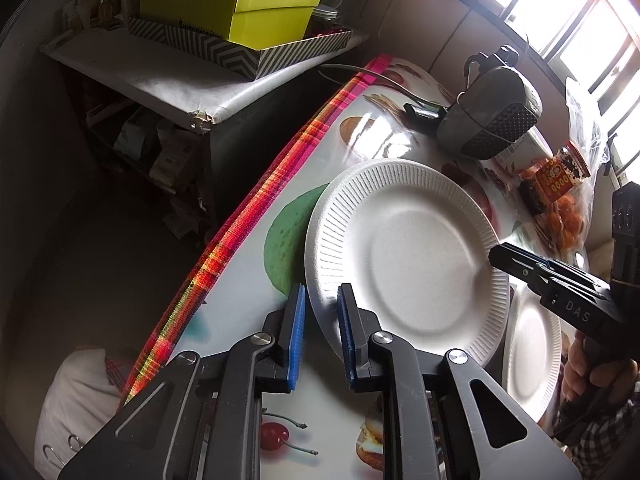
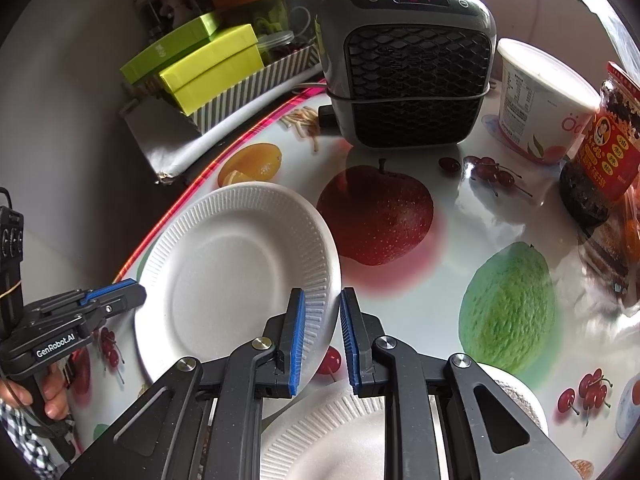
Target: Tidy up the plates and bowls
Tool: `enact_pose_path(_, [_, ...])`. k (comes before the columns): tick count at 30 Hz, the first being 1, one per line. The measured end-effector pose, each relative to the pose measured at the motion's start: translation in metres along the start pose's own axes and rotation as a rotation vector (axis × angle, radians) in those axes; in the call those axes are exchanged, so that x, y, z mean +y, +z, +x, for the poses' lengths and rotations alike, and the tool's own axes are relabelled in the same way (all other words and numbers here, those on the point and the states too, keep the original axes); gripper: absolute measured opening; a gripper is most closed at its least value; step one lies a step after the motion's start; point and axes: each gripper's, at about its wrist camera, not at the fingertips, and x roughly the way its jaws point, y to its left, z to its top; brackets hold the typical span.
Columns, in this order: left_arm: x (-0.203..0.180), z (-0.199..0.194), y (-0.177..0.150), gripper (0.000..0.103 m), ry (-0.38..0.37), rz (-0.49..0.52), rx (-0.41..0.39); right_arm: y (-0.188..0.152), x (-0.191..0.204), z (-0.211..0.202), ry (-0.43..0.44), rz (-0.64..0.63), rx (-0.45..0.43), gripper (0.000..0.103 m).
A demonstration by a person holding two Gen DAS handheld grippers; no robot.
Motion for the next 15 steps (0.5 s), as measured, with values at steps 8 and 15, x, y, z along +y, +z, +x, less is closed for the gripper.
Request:
enact_pose_path(8, [-0.002, -0.005, 0.000, 0.014, -0.001, -0.005, -0.013, 0.000, -0.001, -0.001, -0.003, 0.013, 0.000, 0.017])
enact_pose_path(15, [-0.002, -0.018, 0.000, 0.014, -0.004, -0.002, -0.034, -0.002, 0.004, -0.011, 0.012, 0.025, -0.012, 0.017])
